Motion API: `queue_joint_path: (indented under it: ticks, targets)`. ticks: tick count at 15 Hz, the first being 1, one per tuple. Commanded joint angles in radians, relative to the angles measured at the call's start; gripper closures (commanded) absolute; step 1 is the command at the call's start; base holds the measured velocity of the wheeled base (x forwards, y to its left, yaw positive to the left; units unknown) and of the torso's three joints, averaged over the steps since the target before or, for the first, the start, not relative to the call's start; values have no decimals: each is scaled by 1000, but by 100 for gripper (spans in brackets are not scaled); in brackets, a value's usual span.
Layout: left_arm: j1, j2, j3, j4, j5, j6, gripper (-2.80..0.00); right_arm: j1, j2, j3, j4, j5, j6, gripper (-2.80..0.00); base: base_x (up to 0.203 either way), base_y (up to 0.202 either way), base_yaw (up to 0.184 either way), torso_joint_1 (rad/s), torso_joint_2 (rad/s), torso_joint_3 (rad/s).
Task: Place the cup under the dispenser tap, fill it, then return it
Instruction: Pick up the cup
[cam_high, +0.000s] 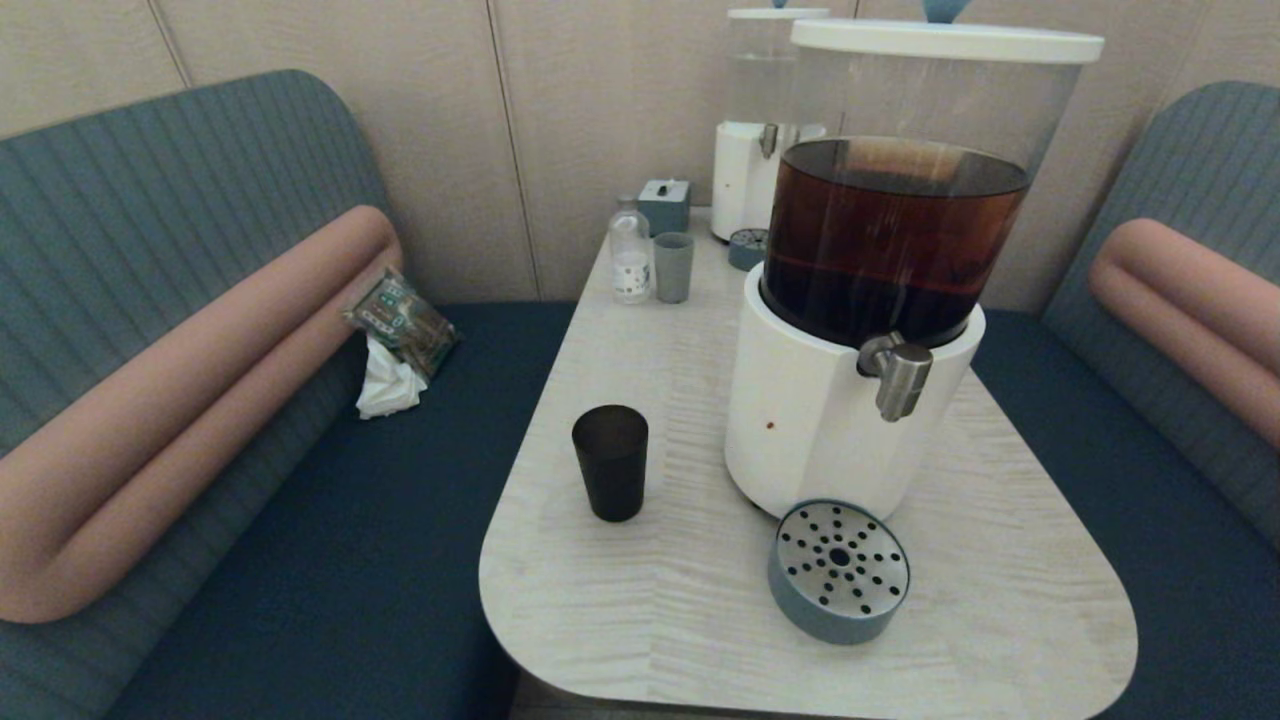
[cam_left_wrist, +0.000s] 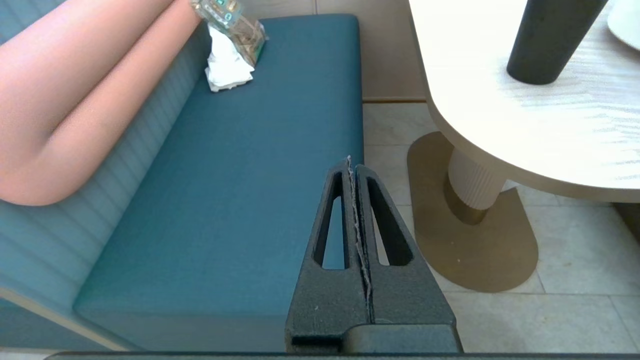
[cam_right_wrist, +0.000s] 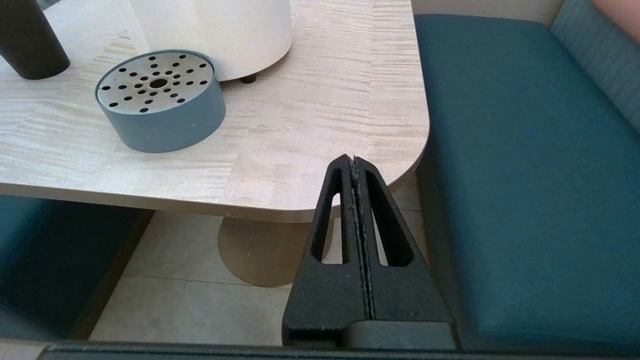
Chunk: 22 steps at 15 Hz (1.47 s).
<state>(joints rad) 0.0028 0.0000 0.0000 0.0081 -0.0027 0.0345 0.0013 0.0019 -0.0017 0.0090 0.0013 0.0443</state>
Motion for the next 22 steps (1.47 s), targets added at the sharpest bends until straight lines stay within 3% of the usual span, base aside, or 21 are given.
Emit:
queue_joint_path:
  ticks: [1,13,18,22]
  targets:
    - [0,2,0,0,0,1,0,0,1,0,0,0,0,0,0,0,0,0,0,0]
    - [0,3,-21,-1,-8,24,0,0,1,0,0,0,0,0,0,0,0,0,0,0]
    - [-1,132,-353,126,-145,3,0,0,1,0,0,0,0,0,0,0,0,0,0,0]
    - [-39,382,-505,141,-348,-36,0,0,1,0,0,0,0,0,0,0,0,0,0,0]
